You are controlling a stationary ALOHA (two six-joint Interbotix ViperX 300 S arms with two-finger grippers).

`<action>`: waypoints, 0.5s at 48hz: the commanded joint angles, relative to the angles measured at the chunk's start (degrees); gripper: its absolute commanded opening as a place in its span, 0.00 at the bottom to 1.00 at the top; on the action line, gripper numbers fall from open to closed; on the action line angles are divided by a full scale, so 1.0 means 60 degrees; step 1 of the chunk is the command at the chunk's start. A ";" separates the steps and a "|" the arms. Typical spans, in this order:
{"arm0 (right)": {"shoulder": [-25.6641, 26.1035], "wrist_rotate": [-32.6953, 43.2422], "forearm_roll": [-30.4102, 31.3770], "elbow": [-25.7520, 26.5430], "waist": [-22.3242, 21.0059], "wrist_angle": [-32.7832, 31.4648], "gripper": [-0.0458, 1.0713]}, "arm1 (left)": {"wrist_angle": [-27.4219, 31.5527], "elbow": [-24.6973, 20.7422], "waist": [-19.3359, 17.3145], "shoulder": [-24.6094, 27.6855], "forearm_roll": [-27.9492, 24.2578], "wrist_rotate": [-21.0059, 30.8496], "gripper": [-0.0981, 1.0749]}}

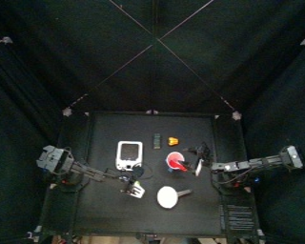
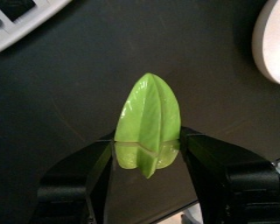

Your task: Place starfruit on stove

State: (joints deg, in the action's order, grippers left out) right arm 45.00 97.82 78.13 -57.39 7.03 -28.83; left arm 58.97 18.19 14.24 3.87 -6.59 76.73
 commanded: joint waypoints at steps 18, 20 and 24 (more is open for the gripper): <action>0.0015 -0.0015 0.0029 0.0059 -0.0015 0.0000 0.95 | 0.0381 0.0293 -0.2432 -0.0703 -0.0571 -0.1421 0.73; 0.0015 -0.0015 0.0029 0.0059 -0.0015 0.0000 0.95 | 0.0264 0.0381 -0.2725 -0.0645 -0.0703 -0.1450 0.73; 0.0015 -0.0015 0.0015 0.0059 -0.0015 0.0000 0.95 | 0.0015 0.0527 -0.3149 -0.0542 -0.1084 -0.1494 0.73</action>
State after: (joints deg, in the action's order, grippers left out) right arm 45.09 97.82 78.05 -57.66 6.94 -28.83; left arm 60.29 21.45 -1.93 0.70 -10.99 67.76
